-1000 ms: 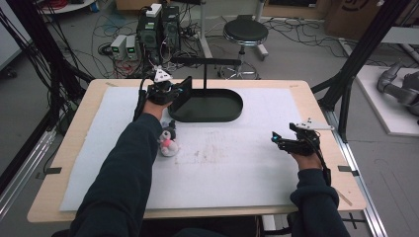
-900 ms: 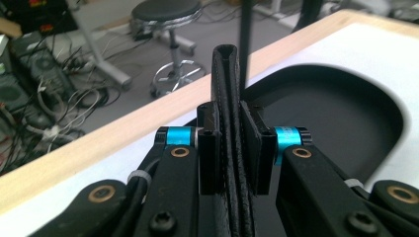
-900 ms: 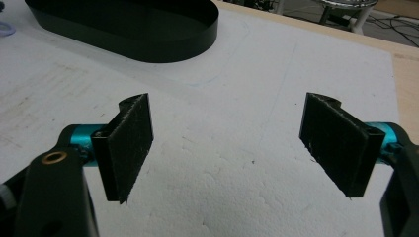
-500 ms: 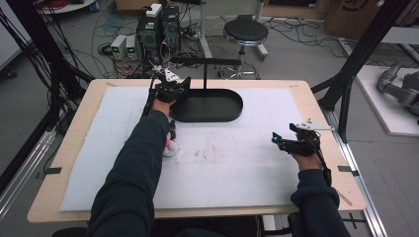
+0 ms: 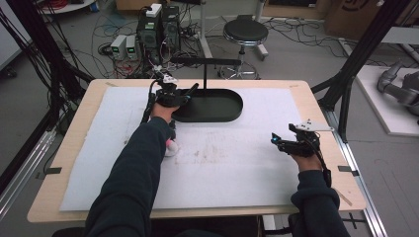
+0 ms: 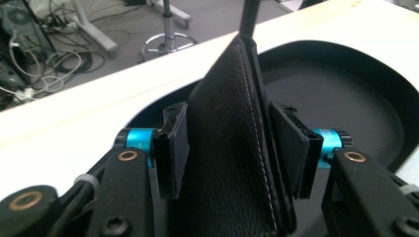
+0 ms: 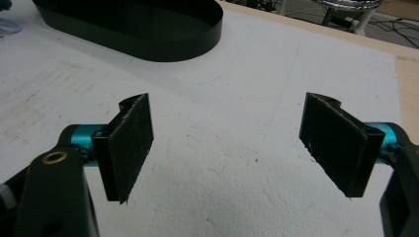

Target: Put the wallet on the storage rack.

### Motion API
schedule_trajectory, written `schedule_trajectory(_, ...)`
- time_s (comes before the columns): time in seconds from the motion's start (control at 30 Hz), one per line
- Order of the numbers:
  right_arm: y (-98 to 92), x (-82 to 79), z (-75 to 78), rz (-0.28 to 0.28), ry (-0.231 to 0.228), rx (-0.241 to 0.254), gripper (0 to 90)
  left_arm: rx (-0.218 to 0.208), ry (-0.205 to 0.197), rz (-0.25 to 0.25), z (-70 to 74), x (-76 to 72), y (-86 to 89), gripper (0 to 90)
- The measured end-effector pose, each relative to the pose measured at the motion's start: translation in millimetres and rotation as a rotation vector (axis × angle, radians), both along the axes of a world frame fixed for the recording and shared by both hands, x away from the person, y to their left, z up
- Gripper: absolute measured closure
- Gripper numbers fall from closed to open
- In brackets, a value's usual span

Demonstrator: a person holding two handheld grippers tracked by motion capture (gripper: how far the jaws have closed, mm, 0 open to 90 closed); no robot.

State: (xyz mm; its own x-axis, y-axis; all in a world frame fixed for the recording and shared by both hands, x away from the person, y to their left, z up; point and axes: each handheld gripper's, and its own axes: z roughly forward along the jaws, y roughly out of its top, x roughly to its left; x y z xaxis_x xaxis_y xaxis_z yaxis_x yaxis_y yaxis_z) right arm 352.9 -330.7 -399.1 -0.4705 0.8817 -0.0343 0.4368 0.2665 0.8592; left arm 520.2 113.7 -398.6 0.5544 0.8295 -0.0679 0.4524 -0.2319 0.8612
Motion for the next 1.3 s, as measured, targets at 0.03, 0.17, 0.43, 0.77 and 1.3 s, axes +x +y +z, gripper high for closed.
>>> schedule_trajectory(0.03, 0.0, -0.3, 0.3, 0.002, 0.000, 0.000, 21.2, -0.010, 0.008, -0.005, -0.5, -0.4, -0.7, 50.0)
schedule_trajectory(0.17, 0.0, -0.8, 0.7, 0.005, -0.002, -0.001, 21.2, -0.048, 0.061, -0.030, -5.9, -0.1, -5.7, 44.2)
schedule_trajectory(0.43, 0.4, -1.0, 0.6, 0.007, 0.003, -0.003, 21.2, 0.004, 0.102, 0.020, -11.7, 4.8, -11.8, 34.6)
schedule_trajectory(0.77, 1.6, -0.1, -0.3, 0.014, 0.005, -0.007, 21.2, -0.096, 0.027, -0.013, 14.1, -15.4, 1.8, 32.0)
schedule_trajectory(1.3, 7.7, 2.6, 0.1, 0.016, 0.000, -0.015, 21.1, -0.165, -0.107, 0.029, 47.6, -73.8, 48.3, 24.2)
